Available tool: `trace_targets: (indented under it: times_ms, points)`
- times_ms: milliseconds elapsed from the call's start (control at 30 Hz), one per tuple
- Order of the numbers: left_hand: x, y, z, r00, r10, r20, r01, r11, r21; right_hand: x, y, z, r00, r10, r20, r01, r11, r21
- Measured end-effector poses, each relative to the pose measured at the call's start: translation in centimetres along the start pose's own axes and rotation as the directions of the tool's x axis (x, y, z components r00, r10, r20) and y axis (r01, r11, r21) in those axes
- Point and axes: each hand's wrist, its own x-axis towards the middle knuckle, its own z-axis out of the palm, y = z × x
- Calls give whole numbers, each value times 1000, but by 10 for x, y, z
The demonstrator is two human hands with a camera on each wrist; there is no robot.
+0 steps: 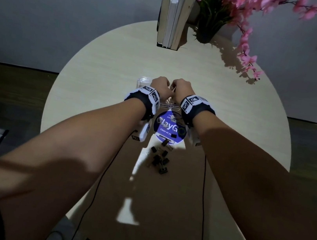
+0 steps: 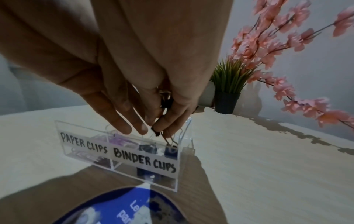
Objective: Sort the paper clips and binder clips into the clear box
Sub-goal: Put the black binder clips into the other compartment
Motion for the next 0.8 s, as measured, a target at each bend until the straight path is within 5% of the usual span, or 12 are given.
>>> trace_targets:
  times_ms: [200,300,367,467,567,800]
  points:
    - [-31,-11,-4,986,64,-152,-108,948,-300,4,-1,0,1000,-21,20,21,1000,-15]
    - [-57,-34,4,992,107,-66,-124,927,-354,0,-4,3,1000,-10,24,11,999,-40]
    - [-73,-56,16,992,98,84,-75,966,-248,-4,-5,2,999,-17,31,18,999,-40]
    - [-96,-87,41,968,2,251,-43,987,157,-17,0,-2,992,-83,-91,84,996,7]
    - [-123,-109,71,979,43,198,-111,933,342,-44,24,10,965,-121,-234,125,992,2]
    - [-151,-116,118,994,94,52,-107,876,470,-101,74,75,976,-143,166,163,980,-117]
